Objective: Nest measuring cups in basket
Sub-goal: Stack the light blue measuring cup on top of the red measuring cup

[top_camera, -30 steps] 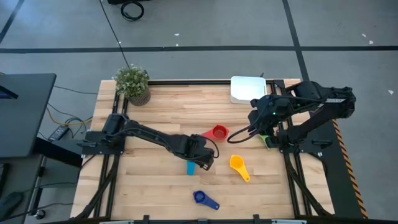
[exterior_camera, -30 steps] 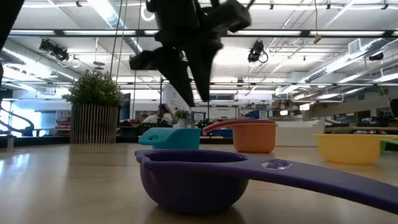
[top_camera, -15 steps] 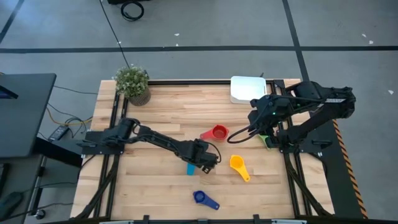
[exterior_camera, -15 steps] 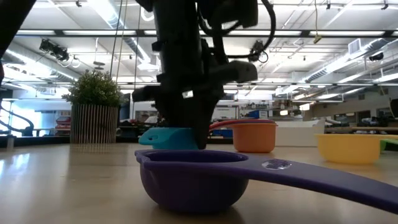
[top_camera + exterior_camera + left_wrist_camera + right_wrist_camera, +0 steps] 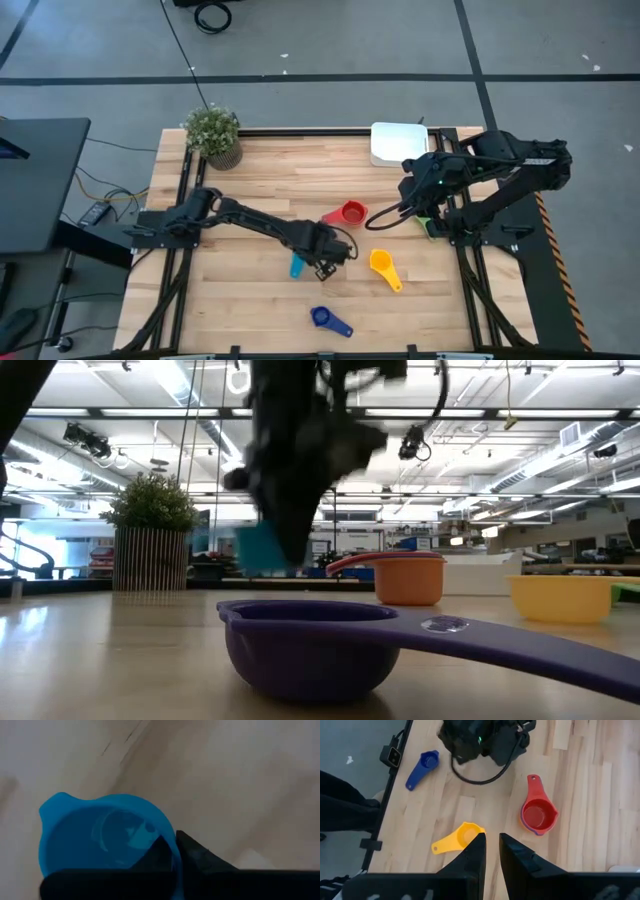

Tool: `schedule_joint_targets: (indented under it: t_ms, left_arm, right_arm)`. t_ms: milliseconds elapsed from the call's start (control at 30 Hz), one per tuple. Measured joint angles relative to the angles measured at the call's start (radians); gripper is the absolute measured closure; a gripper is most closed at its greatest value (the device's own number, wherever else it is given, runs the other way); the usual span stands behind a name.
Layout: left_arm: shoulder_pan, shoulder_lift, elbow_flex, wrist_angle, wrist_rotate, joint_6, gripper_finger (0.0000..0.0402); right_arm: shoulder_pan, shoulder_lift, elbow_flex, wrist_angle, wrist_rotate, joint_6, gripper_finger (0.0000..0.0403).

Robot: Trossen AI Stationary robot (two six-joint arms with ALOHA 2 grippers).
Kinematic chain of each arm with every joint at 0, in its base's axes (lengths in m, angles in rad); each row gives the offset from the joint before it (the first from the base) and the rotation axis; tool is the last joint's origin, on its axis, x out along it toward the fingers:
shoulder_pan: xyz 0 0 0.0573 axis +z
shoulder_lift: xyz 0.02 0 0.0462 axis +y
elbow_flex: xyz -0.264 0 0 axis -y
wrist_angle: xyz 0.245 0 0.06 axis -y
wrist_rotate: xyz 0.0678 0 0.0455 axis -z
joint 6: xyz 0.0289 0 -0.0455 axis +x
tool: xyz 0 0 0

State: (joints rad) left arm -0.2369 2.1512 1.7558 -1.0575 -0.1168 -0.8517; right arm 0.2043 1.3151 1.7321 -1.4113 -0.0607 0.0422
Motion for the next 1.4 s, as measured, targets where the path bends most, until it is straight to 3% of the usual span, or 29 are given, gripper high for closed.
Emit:
schedule_joint_targets:
  t_ms: [200,367,500,633,967,1233,1400]
  left_arm:
    - [0.030,-0.006,0.244,-0.184,0.039,0.245,0.0388]
    - [0.086,-0.007,0.445,-0.233,0.036,0.382,0.0388]
    - [0.138,-0.008,0.523,-0.258,0.036,0.459,0.0388]
    - [0.188,-0.008,0.537,-0.256,0.039,0.566,0.0388]
    - [0.276,0.047,0.529,-0.155,0.173,0.836,0.0388]
    - [0.285,0.068,0.528,-0.148,0.173,0.870,0.0389]
    - [0.256,0.079,0.529,-0.131,0.174,1.006,0.0389]
  right_arm:
    - [-0.004,-0.028,0.000,0.028,0.049,-0.016,0.0344]
    - [-0.004,-0.092,0.000,0.075,0.049,0.009,0.0344]
    - [-0.004,-0.143,0.000,0.095,0.053,0.033,0.0344]
    - [-0.005,-0.183,0.000,0.109,0.054,0.033,0.0344]
    - [-0.013,-0.235,0.000,0.163,0.098,0.035,0.0344]
    - [-0.047,-0.236,0.000,0.161,0.098,0.053,0.0344]
    - [-0.068,-0.236,0.000,0.160,0.098,0.053,0.0344]
